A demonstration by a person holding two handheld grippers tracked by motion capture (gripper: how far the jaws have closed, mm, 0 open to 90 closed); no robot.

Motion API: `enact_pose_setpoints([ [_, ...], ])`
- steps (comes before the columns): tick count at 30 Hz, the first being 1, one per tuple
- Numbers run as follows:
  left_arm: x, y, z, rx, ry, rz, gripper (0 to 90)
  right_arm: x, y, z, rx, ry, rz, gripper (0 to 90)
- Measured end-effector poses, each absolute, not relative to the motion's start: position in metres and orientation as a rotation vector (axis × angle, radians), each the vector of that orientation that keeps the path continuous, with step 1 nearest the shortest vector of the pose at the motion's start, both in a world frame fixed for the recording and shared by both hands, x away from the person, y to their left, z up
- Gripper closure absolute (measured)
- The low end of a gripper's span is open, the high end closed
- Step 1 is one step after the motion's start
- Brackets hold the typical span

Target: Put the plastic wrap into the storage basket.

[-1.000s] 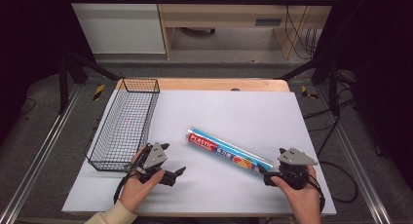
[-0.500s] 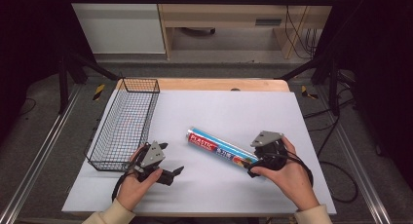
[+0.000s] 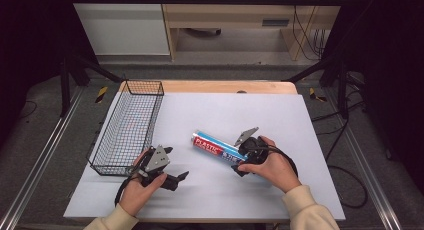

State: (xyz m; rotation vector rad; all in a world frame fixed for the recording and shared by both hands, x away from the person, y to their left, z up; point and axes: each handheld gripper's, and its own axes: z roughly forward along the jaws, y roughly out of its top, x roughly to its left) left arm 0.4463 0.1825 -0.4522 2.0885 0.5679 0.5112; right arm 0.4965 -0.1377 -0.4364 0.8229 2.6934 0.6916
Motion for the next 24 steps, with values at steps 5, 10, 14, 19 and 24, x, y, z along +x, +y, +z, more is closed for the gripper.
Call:
enact_pose_setpoints([
  [5,0.447,0.182,-0.453,2.093,0.564,0.510,3.6,0.499,-0.140,-0.452,0.852,2.730,0.616,17.0],
  [10,0.447,0.182,-0.452,2.095,0.557,0.516,3.7,0.502,-0.141,-0.455,0.850,2.724,0.571,24.7],
  [14,0.448,0.180,-0.450,2.099,0.543,0.528,3.9,0.504,-0.141,-0.455,0.851,2.718,0.533,28.8],
  [19,0.451,0.175,-0.434,2.135,0.458,0.583,4.1,0.502,-0.139,-0.451,0.747,2.714,0.507,31.0],
  [24,0.465,0.161,-0.406,2.195,0.324,0.636,4.7,0.502,-0.137,-0.433,0.650,2.672,0.526,31.1],
])
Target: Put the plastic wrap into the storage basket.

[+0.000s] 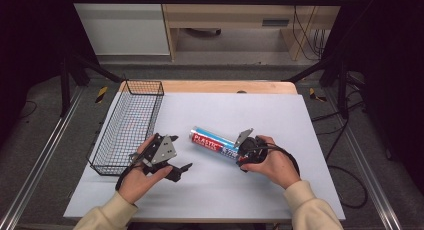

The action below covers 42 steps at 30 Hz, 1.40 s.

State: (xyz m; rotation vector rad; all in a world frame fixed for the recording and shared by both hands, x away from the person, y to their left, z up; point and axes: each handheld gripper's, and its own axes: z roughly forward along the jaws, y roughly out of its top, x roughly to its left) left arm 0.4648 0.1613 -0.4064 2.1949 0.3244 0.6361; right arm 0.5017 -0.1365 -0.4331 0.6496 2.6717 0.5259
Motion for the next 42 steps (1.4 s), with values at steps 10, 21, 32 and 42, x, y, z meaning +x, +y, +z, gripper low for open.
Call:
enact_pose_setpoints([
  [10,0.497,0.126,-0.349,2.318,0.062,0.763,5.0,0.513,-0.125,-0.358,0.392,2.631,0.437,31.1],
  [21,0.518,0.104,-0.342,2.459,-0.094,0.850,7.2,0.511,-0.110,-0.327,0.278,2.640,0.420,31.2],
  [32,0.520,0.092,-0.347,2.559,-0.198,0.897,12.5,0.507,-0.095,-0.321,0.223,2.658,0.429,31.2],
  [42,0.517,0.089,-0.347,2.601,-0.208,0.873,28.4,0.503,-0.089,-0.316,0.193,2.664,0.438,31.3],
])
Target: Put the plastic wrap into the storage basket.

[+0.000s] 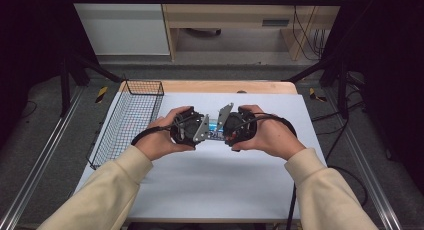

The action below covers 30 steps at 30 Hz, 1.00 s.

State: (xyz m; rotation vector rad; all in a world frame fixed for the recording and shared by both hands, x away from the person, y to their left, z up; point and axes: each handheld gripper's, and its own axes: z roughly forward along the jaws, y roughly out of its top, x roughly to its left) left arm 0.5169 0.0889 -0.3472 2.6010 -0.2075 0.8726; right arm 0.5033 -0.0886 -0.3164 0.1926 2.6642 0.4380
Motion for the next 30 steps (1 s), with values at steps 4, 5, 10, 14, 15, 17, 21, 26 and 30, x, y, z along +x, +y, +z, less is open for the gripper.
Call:
enact_pose_setpoints([
  [4,0.513,0.091,-0.349,2.595,-0.198,0.885,28.8,0.504,-0.089,-0.319,0.190,2.676,0.453,31.2],
  [5,0.513,0.091,-0.349,2.595,-0.198,0.885,28.9,0.504,-0.089,-0.319,0.190,2.676,0.453,31.2],
  [10,0.508,0.093,-0.352,2.580,-0.186,0.903,29.1,0.504,-0.088,-0.322,0.162,2.677,0.462,30.8],
  [14,0.505,0.095,-0.354,2.589,-0.191,0.913,29.3,0.502,-0.088,-0.325,0.129,2.667,0.464,17.8],
  [15,0.504,0.097,-0.357,2.570,-0.170,0.899,29.3,0.503,-0.091,-0.325,0.156,2.665,0.438,11.7],
  [17,0.504,0.098,-0.357,2.581,-0.182,0.908,29.3,0.502,-0.094,-0.326,0.151,2.653,0.434,9.0],
  [21,0.503,0.107,-0.358,2.601,-0.156,0.911,29.5,0.500,-0.122,-0.327,0.225,2.616,0.450,6.0],
  [26,0.505,0.120,-0.357,2.602,-0.115,0.923,29.8,0.497,-0.156,-0.330,0.339,2.569,0.501,6.4],
  [30,0.507,0.128,-0.355,2.606,-0.075,0.929,30.0,0.497,-0.183,-0.334,0.470,2.501,0.578,6.5],
])
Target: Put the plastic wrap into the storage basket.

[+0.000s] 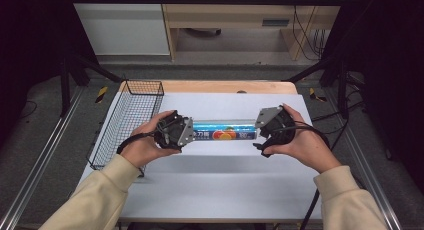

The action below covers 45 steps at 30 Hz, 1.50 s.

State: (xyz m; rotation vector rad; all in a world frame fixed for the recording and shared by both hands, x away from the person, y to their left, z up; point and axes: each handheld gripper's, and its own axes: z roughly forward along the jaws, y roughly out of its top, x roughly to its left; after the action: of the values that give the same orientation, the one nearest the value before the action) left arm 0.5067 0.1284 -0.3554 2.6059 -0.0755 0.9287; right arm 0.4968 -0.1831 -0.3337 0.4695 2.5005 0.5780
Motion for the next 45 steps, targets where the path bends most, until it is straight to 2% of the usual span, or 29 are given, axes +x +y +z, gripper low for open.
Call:
enact_pose_setpoints([
  [12,0.511,0.157,-0.335,2.486,0.171,0.962,30.4,0.507,-0.213,-0.383,1.022,2.058,0.802,8.4],
  [19,0.517,0.166,-0.322,2.401,0.255,0.969,30.5,0.507,-0.220,-0.413,1.183,1.765,0.856,8.7],
  [22,0.518,0.168,-0.320,2.390,0.285,0.963,30.6,0.506,-0.222,-0.419,1.225,1.768,0.841,5.9],
  [27,0.522,0.171,-0.317,2.378,0.341,0.977,30.6,0.505,-0.236,-0.430,1.483,1.735,0.882,7.2],
  [38,0.510,0.182,-0.307,2.398,0.432,1.019,30.7,0.496,-0.248,-0.437,1.546,1.770,0.818,5.9],
  [45,0.489,0.198,-0.299,2.407,0.493,1.070,30.7,0.495,-0.243,-0.438,1.515,1.786,0.788,7.2],
])
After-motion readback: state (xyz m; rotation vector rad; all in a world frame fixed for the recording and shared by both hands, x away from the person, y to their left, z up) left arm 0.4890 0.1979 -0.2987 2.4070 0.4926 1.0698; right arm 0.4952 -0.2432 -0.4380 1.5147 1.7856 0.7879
